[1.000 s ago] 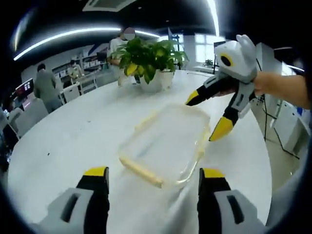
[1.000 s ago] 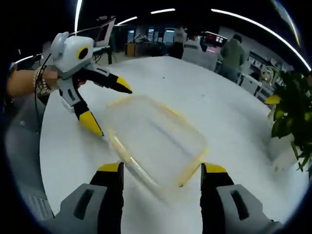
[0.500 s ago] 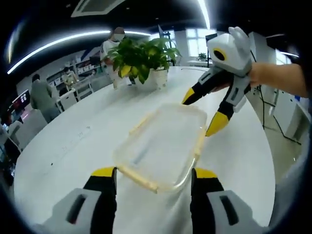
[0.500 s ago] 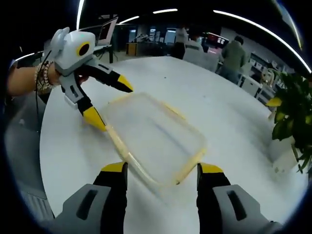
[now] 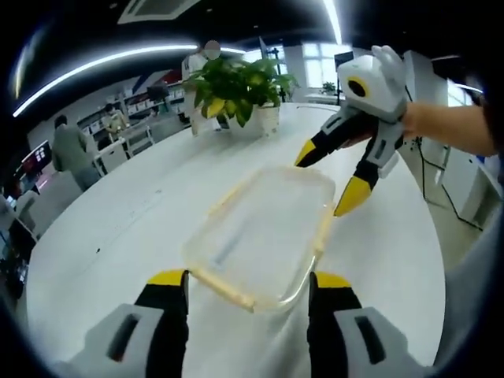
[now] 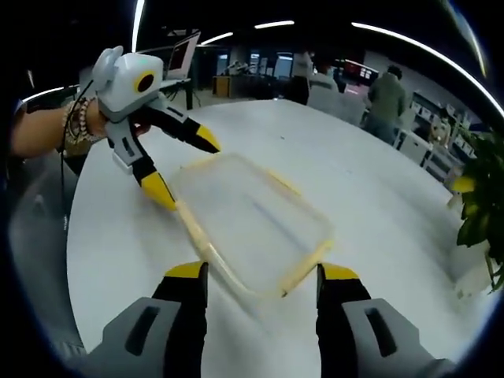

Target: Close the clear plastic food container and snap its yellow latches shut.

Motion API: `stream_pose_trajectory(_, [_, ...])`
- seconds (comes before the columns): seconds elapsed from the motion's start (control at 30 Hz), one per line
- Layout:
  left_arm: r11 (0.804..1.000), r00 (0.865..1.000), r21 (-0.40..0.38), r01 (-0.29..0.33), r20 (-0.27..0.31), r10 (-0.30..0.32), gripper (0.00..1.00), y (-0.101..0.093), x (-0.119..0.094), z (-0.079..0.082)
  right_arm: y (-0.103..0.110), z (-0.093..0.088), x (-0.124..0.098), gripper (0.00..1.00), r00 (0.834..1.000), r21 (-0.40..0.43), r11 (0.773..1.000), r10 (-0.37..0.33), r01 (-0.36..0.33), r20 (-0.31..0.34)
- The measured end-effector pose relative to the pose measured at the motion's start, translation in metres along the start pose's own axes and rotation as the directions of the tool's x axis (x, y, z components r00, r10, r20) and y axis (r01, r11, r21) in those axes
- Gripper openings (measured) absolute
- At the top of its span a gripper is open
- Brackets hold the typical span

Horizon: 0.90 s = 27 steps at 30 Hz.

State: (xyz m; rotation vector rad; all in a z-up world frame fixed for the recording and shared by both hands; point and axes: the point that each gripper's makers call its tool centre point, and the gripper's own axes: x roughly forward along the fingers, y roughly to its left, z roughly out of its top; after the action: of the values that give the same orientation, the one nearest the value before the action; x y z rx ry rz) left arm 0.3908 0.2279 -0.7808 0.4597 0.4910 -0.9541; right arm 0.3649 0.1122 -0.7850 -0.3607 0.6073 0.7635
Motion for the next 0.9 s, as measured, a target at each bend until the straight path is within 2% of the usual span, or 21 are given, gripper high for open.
stream_pose_trajectory(0.17, [1.0,1.0,-0.023,-0.015,-0.015,0.015,0.57,0.017,-0.019,-0.018,0.016,0.015,0.016,0.51,0.999,-0.022,0.999,0.032,-0.032,0.019])
stream_pose_trajectory(0.33, [0.998,0.999,-0.045,-0.035,-0.023,0.034,0.57,0.032,-0.033,-0.032,0.027,0.031,0.033,0.49,0.997,0.0,0.999,0.039,-0.039,0.062])
stream_pose_trajectory(0.47, [0.997,0.999,-0.054,-0.05,-0.019,0.049,0.57,0.043,-0.041,-0.039,0.035,0.041,0.045,0.51,0.996,-0.013,0.999,0.038,-0.037,0.078])
stream_pose_trajectory(0.63, [0.997,0.998,-0.053,-0.063,-0.013,0.062,0.57,0.049,-0.043,-0.044,0.036,0.047,0.053,0.5,0.996,-0.005,1.0,0.028,-0.028,0.088])
stream_pose_trajectory(0.67, [0.996,0.996,-0.024,-0.081,-0.043,0.08,0.56,0.053,-0.043,-0.05,0.037,0.048,0.054,0.5,0.995,-0.003,1.0,0.028,-0.028,0.091])
stream_pose_trajectory(0.73, [0.995,0.992,-0.049,-0.091,-0.09,0.086,0.47,0.055,-0.042,-0.059,0.039,0.05,0.057,0.49,0.995,-0.002,1.0,0.021,-0.021,0.094])
stream_pose_trajectory(0.8, [0.995,0.992,-0.048,-0.091,-0.088,0.087,0.4,0.056,-0.042,-0.062,0.038,0.051,0.059,0.48,0.995,-0.001,1.0,0.011,-0.011,0.099])
stream_pose_trajectory(0.9, [0.993,0.99,-0.057,-0.101,-0.101,0.095,0.34,0.06,-0.041,-0.072,0.038,0.053,0.06,0.47,0.994,0.007,1.0,0.009,-0.01,0.11])
